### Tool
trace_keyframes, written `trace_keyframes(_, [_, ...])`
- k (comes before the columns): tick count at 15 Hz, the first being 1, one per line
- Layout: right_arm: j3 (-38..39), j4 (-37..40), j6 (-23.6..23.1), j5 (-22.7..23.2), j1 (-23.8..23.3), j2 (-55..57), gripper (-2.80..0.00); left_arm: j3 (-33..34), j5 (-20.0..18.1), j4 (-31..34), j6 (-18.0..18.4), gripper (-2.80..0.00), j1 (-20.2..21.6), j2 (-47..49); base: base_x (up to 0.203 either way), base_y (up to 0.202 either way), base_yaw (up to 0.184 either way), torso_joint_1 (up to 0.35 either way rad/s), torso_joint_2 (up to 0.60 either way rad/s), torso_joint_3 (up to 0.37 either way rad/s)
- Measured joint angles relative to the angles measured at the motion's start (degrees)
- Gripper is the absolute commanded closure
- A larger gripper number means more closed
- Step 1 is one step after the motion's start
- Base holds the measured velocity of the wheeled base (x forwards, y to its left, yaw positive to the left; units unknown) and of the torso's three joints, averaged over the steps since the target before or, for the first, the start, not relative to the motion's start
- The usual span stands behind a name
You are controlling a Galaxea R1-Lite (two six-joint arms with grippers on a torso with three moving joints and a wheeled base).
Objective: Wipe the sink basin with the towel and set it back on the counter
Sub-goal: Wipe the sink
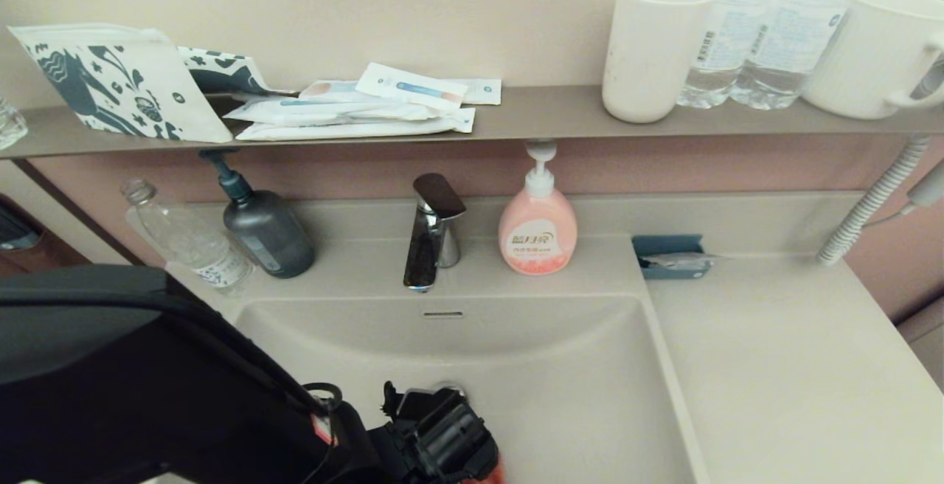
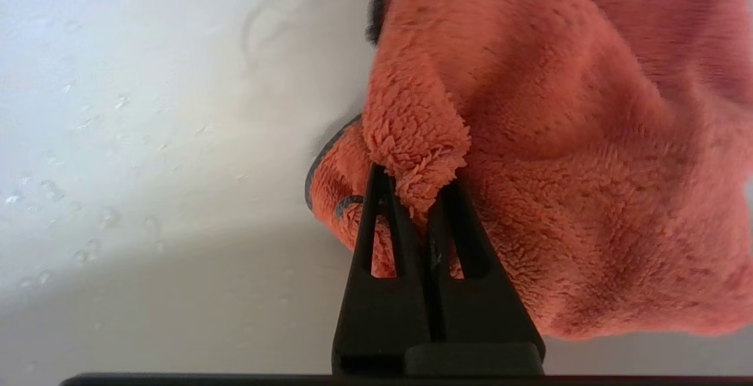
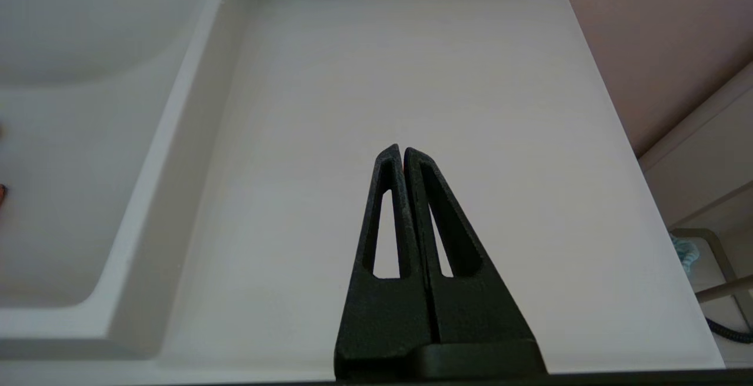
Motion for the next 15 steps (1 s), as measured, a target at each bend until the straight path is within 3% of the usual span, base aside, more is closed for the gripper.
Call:
trace_keyframes(5, [0.0, 0.0, 0.0, 0.02, 0.0, 0.0, 0.0, 3.96, -0.26, -1.7, 0.65, 0.0, 3.42, -0.59, 0.0, 0.0, 0.0, 0.0, 0.0, 0.0])
trace_keyframes(11, [0.0, 0.0, 0.0, 0.02, 0.0, 0.0, 0.0, 11.59, -0.23, -10.77, 8.01, 0.0, 10.17, -1.18, 0.0, 0.0, 0.0, 0.0, 0.0, 0.0])
trace_keyframes(15, [0.0, 0.0, -0.02, 0.02, 0.0, 0.0, 0.0, 14.33, -0.2, -12.36, 13.1, 0.0, 15.05, -2.61, 0.0, 0.0, 0.0, 0.0, 0.0, 0.0])
